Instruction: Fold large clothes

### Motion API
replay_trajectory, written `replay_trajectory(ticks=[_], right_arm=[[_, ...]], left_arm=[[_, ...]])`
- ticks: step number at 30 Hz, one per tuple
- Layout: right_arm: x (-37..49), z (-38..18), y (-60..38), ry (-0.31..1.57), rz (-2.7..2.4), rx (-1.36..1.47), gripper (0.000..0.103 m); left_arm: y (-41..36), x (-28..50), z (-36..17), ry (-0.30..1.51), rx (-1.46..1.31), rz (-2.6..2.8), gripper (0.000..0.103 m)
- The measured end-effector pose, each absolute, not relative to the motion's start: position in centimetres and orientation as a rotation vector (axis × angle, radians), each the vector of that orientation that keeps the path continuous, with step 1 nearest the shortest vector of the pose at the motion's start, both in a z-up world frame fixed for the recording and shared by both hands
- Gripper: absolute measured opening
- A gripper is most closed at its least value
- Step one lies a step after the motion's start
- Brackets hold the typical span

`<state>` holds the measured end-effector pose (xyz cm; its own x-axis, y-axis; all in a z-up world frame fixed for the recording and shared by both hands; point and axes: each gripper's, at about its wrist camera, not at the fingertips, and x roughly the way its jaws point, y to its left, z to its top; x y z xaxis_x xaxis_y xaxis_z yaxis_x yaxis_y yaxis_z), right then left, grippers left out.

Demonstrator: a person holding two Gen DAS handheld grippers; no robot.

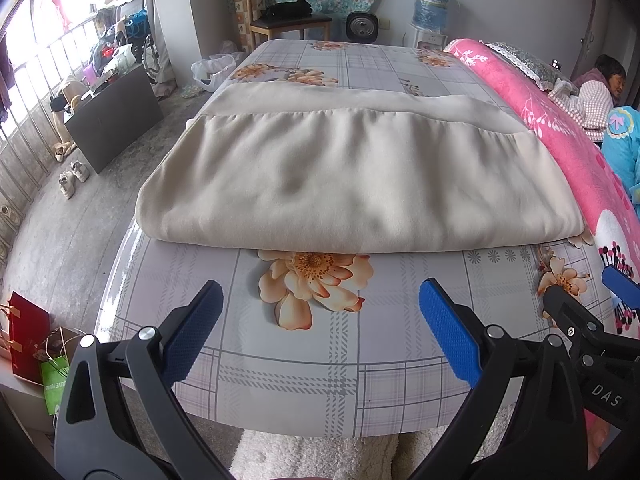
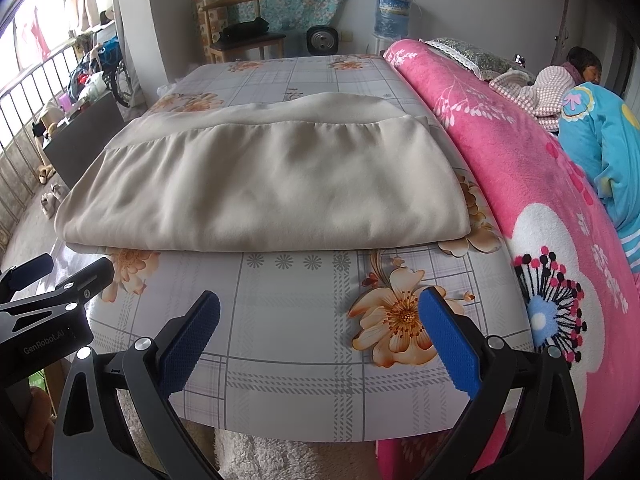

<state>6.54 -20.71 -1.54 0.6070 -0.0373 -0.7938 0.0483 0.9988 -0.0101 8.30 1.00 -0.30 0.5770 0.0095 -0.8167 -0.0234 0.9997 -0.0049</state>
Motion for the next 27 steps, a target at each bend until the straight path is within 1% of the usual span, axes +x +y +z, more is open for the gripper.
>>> replay_trajectory(ticks=[27], right_arm=[[6.66,-1.47,-20.56,0.917,-0.045,0.008,0.097]], left_arm=[[0.94,8.36,-0.15,0.955,-0.012,0.021,0.095]])
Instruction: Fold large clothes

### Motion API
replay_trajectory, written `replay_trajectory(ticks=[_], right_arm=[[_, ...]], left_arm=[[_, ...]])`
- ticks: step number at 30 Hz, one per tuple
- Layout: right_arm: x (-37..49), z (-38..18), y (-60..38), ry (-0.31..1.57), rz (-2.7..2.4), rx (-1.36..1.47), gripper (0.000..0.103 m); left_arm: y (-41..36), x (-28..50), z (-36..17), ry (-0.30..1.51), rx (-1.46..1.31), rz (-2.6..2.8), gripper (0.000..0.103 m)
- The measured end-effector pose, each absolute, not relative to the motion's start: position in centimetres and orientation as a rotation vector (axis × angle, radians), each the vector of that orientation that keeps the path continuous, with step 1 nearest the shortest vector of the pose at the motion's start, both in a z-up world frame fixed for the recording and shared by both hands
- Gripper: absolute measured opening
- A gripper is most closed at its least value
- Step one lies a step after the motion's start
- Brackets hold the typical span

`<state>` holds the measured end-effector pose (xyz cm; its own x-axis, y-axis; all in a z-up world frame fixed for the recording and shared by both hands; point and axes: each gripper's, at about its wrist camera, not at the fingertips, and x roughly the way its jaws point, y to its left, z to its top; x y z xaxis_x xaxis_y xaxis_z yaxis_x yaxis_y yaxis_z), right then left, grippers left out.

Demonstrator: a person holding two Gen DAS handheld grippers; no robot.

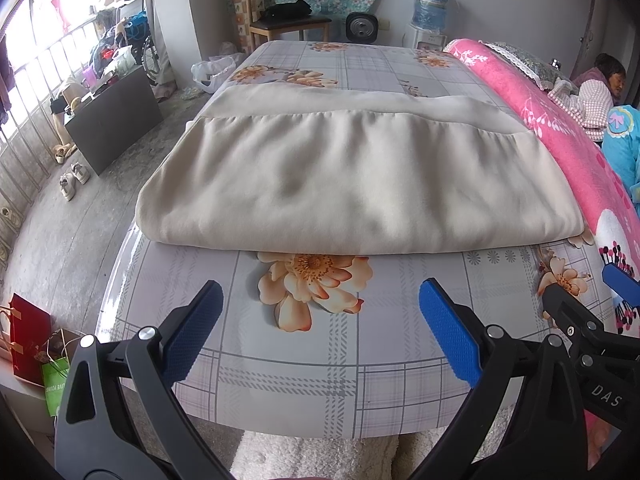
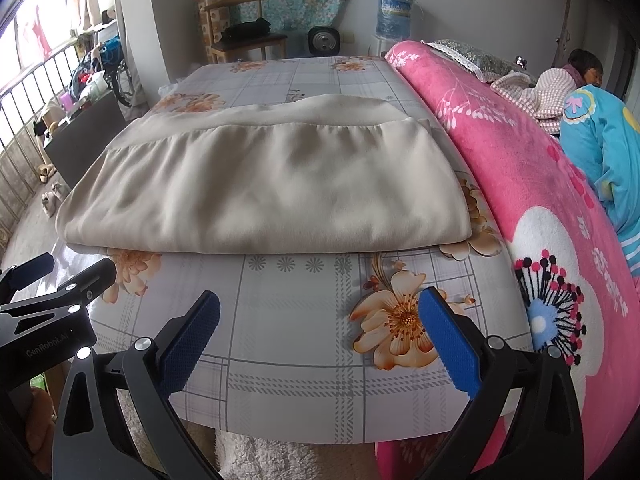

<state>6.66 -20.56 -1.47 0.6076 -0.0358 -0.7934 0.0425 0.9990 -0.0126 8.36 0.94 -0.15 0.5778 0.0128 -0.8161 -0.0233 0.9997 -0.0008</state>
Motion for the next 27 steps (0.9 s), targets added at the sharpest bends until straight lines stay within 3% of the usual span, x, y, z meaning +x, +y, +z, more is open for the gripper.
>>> replay_trajectory(ticks=[27], right_arm=[[6.64,-1.59,-20.72,0.918,-0.046,0.006,0.097]], left_arm=[[1.16,8.36,-0.14,0.954,-0.010,0.025,0.095]])
